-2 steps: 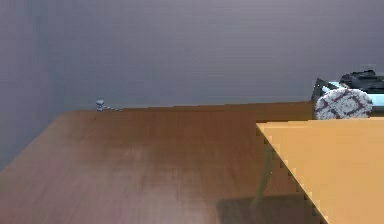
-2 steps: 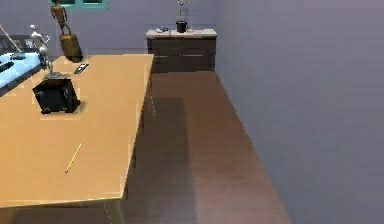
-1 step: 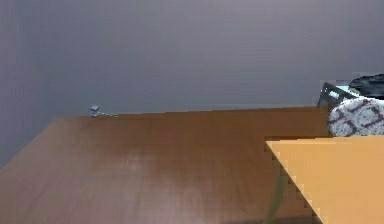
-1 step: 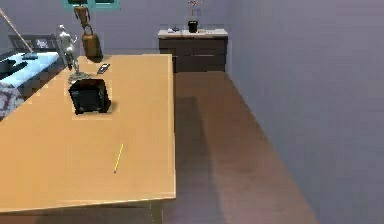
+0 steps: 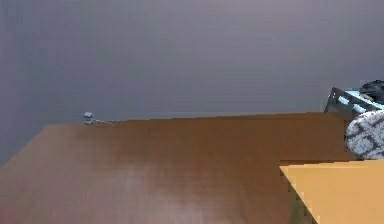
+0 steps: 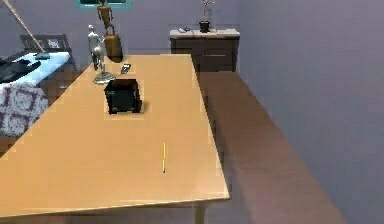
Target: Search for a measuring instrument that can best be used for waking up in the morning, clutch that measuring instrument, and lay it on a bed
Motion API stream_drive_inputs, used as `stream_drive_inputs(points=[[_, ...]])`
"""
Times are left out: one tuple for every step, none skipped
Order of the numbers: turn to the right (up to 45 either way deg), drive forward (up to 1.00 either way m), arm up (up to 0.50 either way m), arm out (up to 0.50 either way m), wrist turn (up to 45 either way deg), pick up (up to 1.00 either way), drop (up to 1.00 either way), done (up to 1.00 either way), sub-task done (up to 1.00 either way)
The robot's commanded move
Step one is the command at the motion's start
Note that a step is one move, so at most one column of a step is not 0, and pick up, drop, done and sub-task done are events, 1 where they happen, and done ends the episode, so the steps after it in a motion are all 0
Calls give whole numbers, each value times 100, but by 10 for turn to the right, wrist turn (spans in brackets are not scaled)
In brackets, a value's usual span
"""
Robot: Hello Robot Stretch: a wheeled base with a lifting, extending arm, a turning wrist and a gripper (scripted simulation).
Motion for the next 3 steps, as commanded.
stream_drive_inputs(points=[[450, 0, 0, 0, 0, 0, 0, 0, 0], [450, 0, 0, 0, 0, 0, 0, 0, 0], [450, 0, 0, 0, 0, 0, 0, 0, 0]])
